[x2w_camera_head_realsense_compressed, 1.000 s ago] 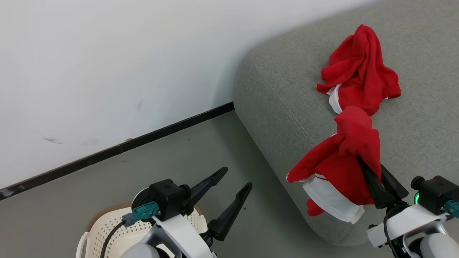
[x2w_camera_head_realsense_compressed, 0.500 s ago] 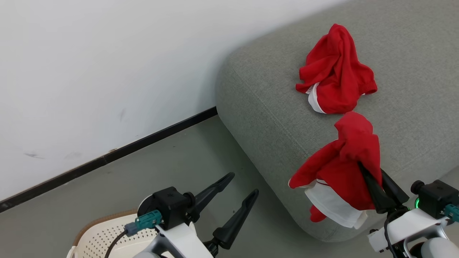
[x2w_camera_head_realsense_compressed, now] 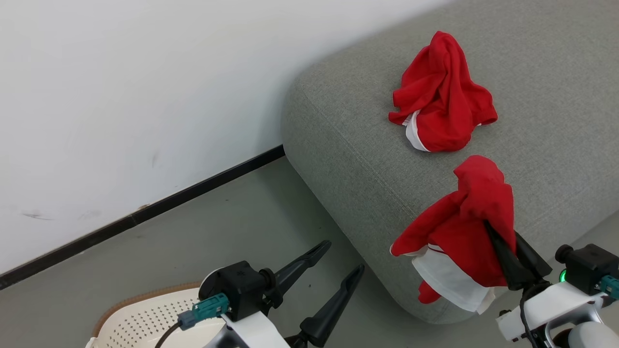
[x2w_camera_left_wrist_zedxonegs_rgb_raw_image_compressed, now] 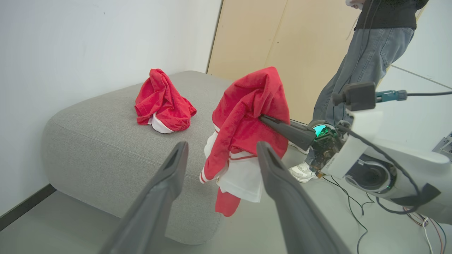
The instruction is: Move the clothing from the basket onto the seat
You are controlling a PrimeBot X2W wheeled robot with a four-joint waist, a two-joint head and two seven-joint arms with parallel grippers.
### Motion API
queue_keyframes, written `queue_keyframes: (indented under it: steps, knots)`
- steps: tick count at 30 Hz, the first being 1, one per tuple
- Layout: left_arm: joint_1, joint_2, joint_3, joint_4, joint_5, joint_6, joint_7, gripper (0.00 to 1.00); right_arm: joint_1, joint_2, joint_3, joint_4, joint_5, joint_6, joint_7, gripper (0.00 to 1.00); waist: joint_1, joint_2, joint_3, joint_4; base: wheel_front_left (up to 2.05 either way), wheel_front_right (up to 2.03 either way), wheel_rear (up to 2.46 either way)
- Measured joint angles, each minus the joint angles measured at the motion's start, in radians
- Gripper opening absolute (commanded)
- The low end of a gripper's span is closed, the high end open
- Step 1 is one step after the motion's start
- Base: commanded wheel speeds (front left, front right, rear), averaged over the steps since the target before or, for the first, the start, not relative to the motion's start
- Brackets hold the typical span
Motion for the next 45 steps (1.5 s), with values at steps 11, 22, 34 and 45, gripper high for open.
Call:
queue_keyframes:
  steps: [11, 22, 34, 45]
  knots:
    - [0.0, 0.002, -0.019, -0.023, 0.016, 0.0, 0.0, 1.0, -0.065, -0.01, -0.03, 0.039, 0.069, 0.0, 0.0, 0.0, 0.0001, 0.0, 0.028, 0.019, 0.0, 0.0, 0.0]
    - [0.0, 0.009, -0.029, -0.05, 0.039, 0.01, 0.018, 1.0, -0.249, -0.025, -0.078, 0.168, 0.192, 0.0, 0.033, 0.0, 0.0, 0.0, 0.074, 0.058, 0.0, 0.0, 0.0]
    - [-0.007, 0.025, -0.046, -0.097, 0.062, 0.018, 0.055, 1.0, -0.465, -0.036, -0.214, 0.324, 0.306, 0.0, 0.1, 0.0, 0.0001, 0.0, 0.146, 0.115, 0.0, 0.0, 0.0]
    - [-0.029, 0.041, -0.058, -0.122, 0.068, 0.016, 0.098, 1.0, -0.651, -0.069, -0.351, 0.454, 0.348, 0.0, 0.142, 0.0, 0.0, 0.0, 0.23, 0.169, 0.0, 0.0, 0.0]
